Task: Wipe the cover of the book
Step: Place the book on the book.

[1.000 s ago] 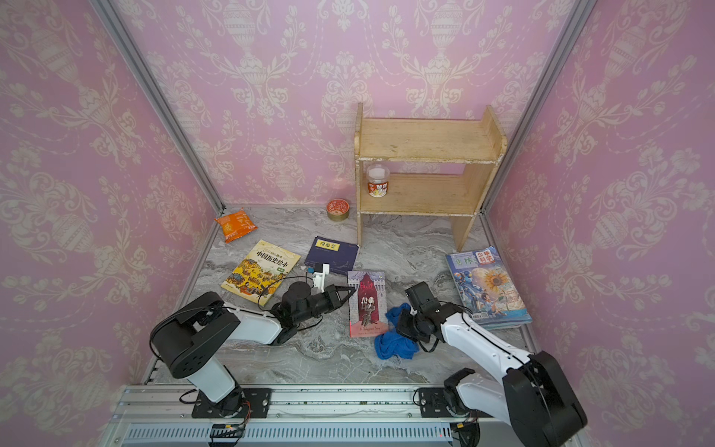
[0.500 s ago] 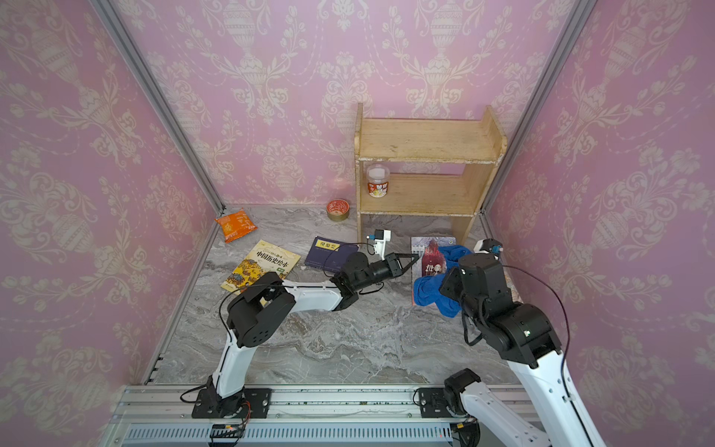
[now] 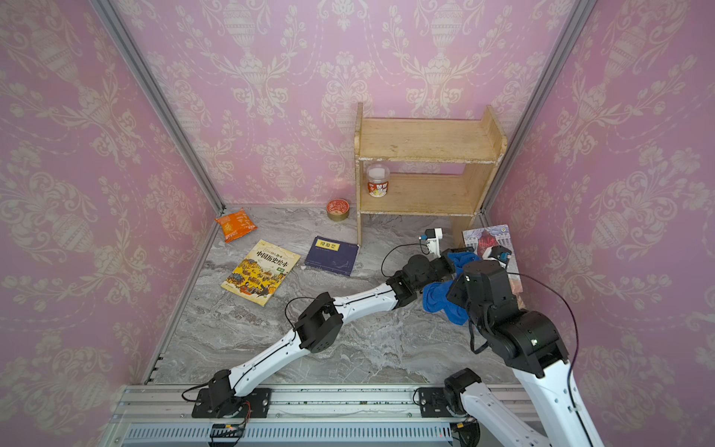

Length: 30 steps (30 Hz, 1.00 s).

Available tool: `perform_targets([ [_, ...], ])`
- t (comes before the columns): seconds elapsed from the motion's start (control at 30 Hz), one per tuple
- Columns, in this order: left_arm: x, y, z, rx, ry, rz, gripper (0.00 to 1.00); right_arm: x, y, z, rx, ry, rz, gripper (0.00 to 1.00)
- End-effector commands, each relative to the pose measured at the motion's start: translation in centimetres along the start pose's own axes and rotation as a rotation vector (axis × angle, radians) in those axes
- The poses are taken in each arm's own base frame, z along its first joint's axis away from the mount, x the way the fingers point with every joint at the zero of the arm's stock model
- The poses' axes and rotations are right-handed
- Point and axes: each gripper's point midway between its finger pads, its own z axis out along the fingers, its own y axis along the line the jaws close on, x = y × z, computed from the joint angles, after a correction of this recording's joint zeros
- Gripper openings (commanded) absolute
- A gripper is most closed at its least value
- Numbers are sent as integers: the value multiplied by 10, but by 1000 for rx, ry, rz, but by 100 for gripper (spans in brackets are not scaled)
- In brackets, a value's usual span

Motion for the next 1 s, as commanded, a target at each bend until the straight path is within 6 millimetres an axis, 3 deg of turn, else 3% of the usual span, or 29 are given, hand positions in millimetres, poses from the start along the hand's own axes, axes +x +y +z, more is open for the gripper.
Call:
perform_targets([
  [0.0, 6, 38, 0, -161, -58, 12, 0, -1, -14, -1, 56, -23, -14, 0],
  [0.23, 24, 82, -9, -264, -9, 23, 3, 4, -26, -5, 64, -47, -24, 0],
  [0.3, 28, 94, -13, -301, 9, 17, 4, 13, -29, 1, 75, -26, -36, 0],
  [0.43, 29, 101, -15, -334, 13, 31, 13, 16, -29, 3, 73, -21, -46, 0],
  [0.6, 26, 99, -14, -351, 35, 67, 36, 17, -29, 2, 66, -21, -49, 0],
  [0.8, 26, 97, -15, -363, 106, 54, 75, 23, -28, 6, 55, -4, -41, 0],
  [0.97, 21, 93, -18, -411, 150, 57, 97, 24, -28, 5, 52, 0, -40, 0],
])
